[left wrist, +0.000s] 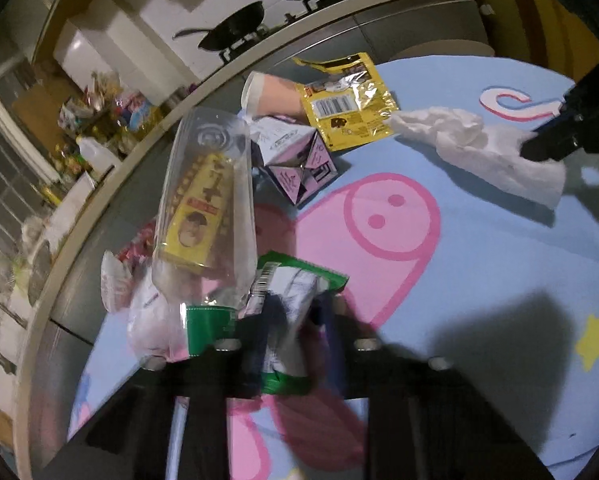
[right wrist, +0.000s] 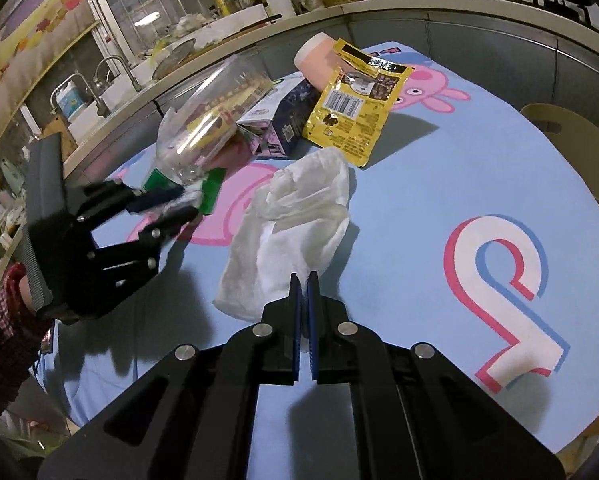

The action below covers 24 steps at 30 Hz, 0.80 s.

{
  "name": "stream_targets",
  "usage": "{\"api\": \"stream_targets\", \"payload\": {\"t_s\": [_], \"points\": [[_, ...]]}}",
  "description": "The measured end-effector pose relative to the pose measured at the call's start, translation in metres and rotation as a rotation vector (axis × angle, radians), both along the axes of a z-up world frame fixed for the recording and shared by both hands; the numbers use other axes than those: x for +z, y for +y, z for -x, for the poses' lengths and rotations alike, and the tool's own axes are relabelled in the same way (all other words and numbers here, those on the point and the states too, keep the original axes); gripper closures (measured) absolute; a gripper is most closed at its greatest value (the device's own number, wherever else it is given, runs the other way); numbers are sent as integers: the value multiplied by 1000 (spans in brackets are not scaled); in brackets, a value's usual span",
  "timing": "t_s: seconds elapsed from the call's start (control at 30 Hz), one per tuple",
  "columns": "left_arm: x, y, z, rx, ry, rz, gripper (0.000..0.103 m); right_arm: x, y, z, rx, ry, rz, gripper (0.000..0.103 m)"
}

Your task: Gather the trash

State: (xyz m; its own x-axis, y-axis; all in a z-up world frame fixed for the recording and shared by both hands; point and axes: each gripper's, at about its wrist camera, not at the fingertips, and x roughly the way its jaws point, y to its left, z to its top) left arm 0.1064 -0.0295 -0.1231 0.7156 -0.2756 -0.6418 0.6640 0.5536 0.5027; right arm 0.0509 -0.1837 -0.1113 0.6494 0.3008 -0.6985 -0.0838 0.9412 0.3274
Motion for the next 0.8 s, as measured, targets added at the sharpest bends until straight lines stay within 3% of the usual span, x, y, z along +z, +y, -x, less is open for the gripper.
{"api": "stream_targets", "payload": {"t_s": [0.17, 0.43, 0.6, 0.67, 0.8], "points": [[19, 17, -9, 58, 158, 176, 93, 6, -4, 5, -1, -25, -12, 100], [70, 45, 22, 81, 433, 602, 96, 18, -18, 17, -27, -68, -44, 100], [86, 35, 27, 71, 504, 728, 96, 18, -29, 21, -37, -81, -66, 100], [93, 34, 25, 63, 538, 807, 102, 16, -35, 22, -46, -75, -85, 100], [102, 39, 7, 105, 562, 907, 102, 20, -41, 23, -44, -96, -95, 100]]}}
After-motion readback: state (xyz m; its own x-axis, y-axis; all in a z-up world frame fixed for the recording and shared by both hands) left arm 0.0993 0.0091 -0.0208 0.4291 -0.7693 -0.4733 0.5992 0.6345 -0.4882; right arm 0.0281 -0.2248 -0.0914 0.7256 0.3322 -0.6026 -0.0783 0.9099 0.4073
